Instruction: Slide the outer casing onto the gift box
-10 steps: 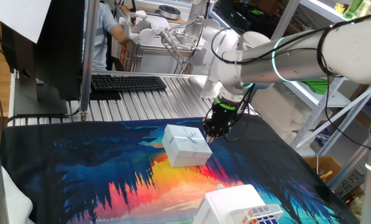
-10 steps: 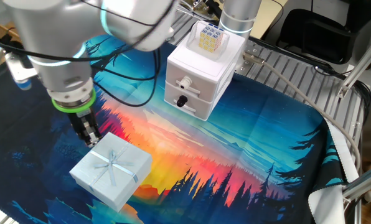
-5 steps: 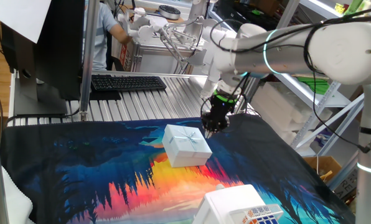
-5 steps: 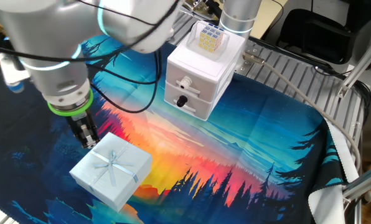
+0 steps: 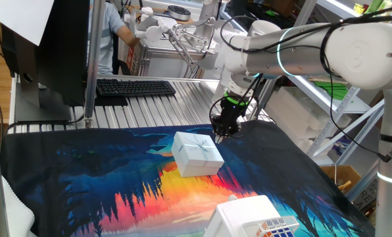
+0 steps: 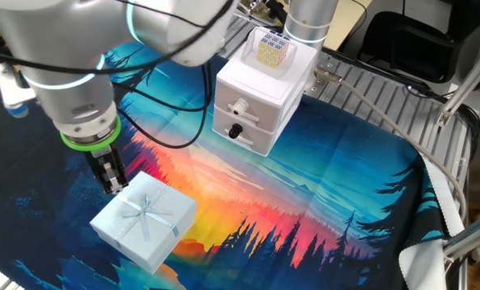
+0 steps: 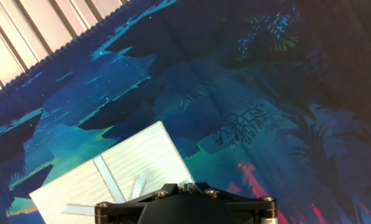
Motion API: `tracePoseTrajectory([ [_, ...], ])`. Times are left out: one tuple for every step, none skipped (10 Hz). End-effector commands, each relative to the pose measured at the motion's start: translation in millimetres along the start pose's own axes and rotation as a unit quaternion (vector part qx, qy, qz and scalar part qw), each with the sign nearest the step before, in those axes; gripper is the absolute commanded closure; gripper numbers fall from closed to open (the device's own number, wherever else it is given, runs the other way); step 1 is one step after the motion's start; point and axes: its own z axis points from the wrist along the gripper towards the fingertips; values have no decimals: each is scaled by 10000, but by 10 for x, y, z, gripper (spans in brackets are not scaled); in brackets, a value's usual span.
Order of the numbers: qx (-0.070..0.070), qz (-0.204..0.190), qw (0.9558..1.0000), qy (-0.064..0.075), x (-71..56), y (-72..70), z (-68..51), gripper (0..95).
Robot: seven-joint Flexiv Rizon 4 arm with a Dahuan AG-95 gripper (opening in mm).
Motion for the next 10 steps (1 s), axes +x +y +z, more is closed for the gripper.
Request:
tracePoseTrajectory([
  [196, -159, 9994, -244, -30, 10, 6, 950],
  [209, -225, 9991, -287, -30, 10, 6, 950],
  [194, -269, 9991, -282, -30, 10, 6, 950],
  [193, -271, 9990, -290, -30, 10, 6, 950],
  [187, -296, 9990, -288, -30, 10, 6, 950],
  [133, -317, 9991, -255, -30, 10, 6, 950],
  [31, -359, 9991, -206, -30, 10, 6, 950],
  [-124, -435, 9989, -138, -30, 10, 6, 950],
  [-186, -505, 9985, -123, -30, 10, 6, 950],
  [-217, -623, 9977, -145, -30, 10, 6, 950],
])
